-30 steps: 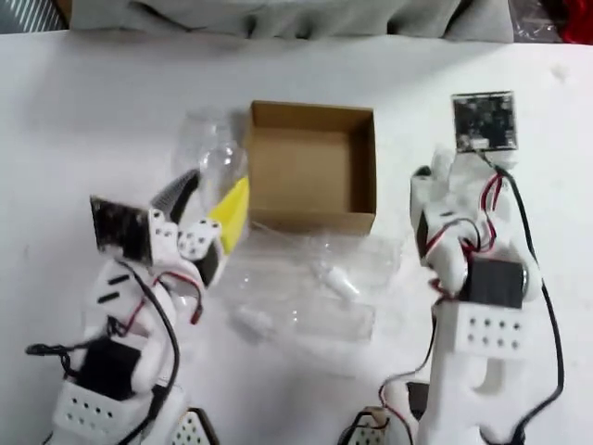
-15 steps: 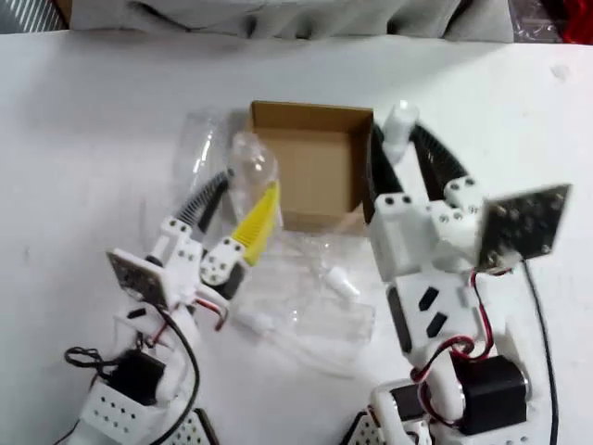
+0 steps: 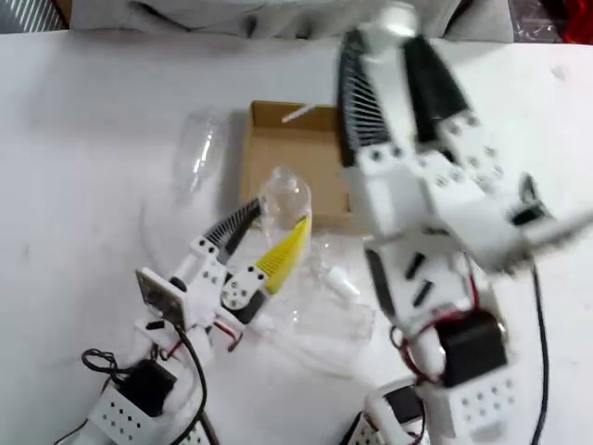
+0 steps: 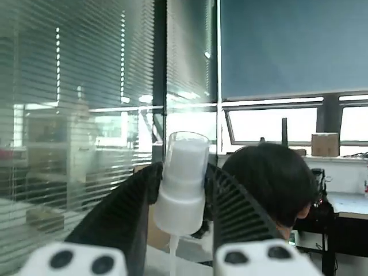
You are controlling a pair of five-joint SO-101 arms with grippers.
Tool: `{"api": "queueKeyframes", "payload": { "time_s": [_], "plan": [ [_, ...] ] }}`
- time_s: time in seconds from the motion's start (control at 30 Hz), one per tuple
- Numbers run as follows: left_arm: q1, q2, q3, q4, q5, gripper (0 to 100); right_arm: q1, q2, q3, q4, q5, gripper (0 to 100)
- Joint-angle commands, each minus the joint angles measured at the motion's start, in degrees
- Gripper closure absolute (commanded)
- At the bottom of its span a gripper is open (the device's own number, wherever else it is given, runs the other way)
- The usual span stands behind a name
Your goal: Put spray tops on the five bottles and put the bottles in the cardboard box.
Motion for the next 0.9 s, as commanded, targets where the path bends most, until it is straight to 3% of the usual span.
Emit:
{"api": "queueKeyframes", "payload": {
  "time_s": [0.0,0.2,0.53,0.87],
  "plan": [
    [0.1,-1.5,-0.3,0.2,-0.3,98,-6.5,1.6,-3.3,3.4,8.2,98.3],
    [-2.0,-1.5,-0.3,3.3,-0.3,98,-10.8,-0.9,-3.3,10.5,11.8,98.3],
    [-2.1,-1.5,-0.3,4.7,-0.4,98,-10.8,0.7,-7.4,12.5,12.0,98.3],
    [-2.1,-1.5,-0.3,4.7,-0.4,98,-10.6,4.7,-15.1,21.2,12.0,98.3]
  ]
}}
